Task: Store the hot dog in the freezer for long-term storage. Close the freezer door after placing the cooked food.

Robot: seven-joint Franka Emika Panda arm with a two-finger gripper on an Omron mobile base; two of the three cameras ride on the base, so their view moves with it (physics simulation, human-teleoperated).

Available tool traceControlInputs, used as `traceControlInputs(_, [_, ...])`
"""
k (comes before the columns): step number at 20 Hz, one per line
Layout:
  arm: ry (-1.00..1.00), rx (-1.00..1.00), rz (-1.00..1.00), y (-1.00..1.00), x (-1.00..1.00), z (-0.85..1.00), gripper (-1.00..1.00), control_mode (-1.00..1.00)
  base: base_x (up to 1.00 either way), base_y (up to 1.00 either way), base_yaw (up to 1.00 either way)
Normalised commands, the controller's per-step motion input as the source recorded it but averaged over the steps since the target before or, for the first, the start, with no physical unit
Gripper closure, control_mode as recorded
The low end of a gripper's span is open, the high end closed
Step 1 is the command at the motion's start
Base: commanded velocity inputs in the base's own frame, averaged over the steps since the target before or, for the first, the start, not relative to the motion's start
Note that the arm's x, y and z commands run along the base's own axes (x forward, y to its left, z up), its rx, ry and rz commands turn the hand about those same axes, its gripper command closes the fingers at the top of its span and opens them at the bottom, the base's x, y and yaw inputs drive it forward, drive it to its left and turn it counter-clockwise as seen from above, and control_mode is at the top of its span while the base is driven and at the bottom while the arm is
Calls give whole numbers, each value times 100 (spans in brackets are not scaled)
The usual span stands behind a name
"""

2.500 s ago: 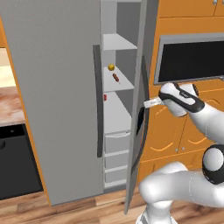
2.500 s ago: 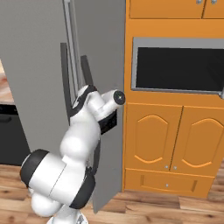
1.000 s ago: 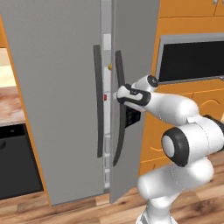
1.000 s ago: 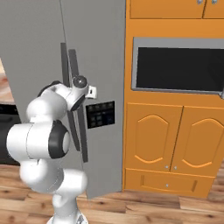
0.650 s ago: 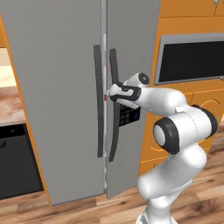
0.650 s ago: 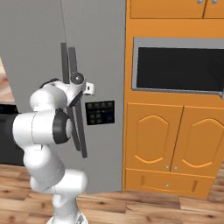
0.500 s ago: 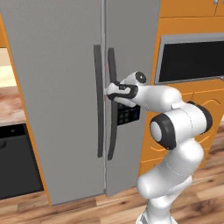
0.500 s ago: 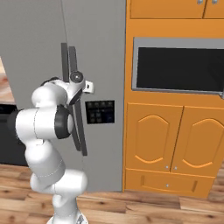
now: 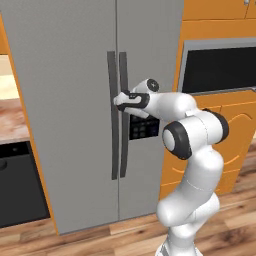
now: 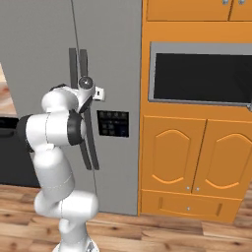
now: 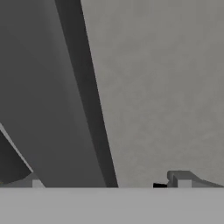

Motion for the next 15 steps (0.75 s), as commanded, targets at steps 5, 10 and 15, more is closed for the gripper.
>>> traceControlInputs(5, [0,0,0,0,45,0,-100,-100,0,0,0])
traceControlInputs(10, [0,0,0,0,43,0,-100,-100,0,0,0])
traceControlInputs(15, [0,0,0,0,50,0,-100,-100,0,0,0])
